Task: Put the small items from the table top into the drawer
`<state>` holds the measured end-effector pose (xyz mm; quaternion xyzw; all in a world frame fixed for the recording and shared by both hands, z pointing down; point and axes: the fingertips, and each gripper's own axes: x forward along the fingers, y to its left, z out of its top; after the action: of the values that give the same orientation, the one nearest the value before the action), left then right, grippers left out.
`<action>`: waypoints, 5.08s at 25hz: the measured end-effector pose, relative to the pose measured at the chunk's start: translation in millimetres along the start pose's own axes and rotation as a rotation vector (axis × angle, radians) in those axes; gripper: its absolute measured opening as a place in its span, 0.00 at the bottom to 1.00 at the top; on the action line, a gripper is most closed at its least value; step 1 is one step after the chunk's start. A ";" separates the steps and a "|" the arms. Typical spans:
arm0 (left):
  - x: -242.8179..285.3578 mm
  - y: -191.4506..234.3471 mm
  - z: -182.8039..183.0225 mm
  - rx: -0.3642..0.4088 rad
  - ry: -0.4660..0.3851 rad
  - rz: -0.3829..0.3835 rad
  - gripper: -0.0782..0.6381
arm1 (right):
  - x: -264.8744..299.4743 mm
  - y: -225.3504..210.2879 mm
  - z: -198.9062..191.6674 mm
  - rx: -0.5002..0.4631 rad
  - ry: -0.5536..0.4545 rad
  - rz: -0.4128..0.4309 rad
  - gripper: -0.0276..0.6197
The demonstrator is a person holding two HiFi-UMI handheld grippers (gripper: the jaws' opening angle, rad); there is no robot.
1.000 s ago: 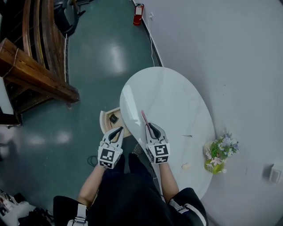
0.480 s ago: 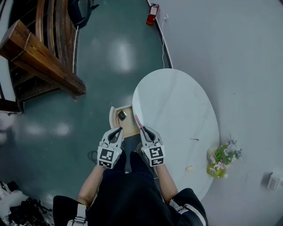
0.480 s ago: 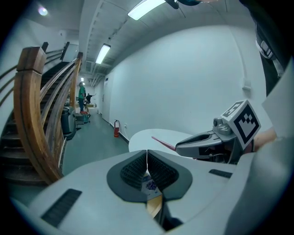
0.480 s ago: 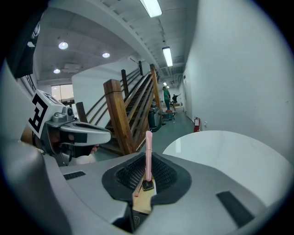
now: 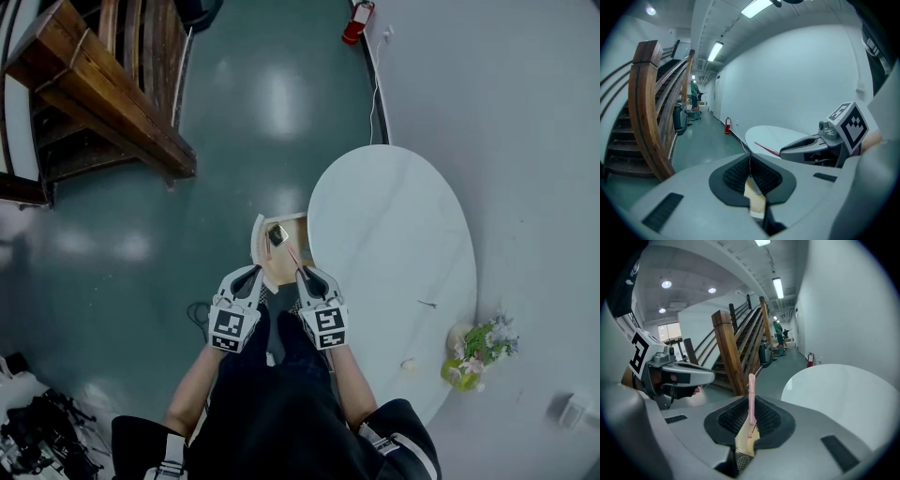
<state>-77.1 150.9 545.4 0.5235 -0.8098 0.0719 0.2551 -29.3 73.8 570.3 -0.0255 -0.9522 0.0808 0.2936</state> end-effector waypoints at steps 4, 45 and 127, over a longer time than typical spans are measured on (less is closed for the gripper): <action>2.0 18.2 -16.5 -0.034 0.016 0.020 0.14 | 27.1 8.4 -14.0 -0.035 0.038 0.011 0.14; 59.3 75.8 -96.8 -0.132 0.125 0.012 0.14 | 205.3 -27.3 -165.4 0.018 0.367 -0.008 0.14; -98.4 9.8 120.0 0.203 -0.249 -0.025 0.14 | -62.4 29.2 111.6 -0.069 -0.291 -0.171 0.09</action>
<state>-94.7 189.0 395.7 0.5616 -0.8170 0.0846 0.0996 -40.6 81.1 439.9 0.0574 -0.9855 0.0256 0.1575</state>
